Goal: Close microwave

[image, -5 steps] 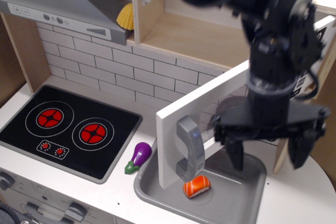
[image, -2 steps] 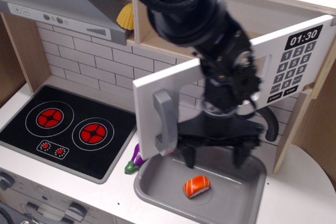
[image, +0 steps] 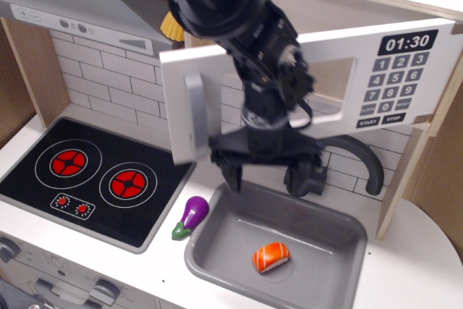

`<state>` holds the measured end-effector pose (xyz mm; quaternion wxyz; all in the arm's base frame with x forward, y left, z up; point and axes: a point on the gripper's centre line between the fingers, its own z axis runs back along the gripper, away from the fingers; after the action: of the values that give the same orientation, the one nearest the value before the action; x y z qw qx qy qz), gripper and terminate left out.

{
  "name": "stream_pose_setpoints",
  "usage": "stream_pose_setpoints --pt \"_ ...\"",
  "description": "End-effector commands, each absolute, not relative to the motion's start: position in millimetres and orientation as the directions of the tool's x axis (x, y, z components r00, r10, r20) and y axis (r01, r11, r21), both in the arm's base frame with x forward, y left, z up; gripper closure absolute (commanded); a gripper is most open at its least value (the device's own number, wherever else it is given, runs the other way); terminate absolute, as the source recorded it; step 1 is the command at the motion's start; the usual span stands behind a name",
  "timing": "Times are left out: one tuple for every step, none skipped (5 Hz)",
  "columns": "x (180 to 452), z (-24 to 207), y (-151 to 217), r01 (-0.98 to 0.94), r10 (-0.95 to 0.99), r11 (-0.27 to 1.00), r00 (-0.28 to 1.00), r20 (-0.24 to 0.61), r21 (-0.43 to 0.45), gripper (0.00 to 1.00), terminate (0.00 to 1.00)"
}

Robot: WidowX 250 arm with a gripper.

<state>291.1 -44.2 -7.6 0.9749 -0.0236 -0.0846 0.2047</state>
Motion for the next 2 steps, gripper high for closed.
stream_pose_setpoints --pt "340 20 3 -0.406 0.432 0.901 0.871 0.235 -0.152 0.0 0.0" --pt "360 17 14 -0.421 0.444 0.896 0.861 0.248 -0.144 0.0 0.0"
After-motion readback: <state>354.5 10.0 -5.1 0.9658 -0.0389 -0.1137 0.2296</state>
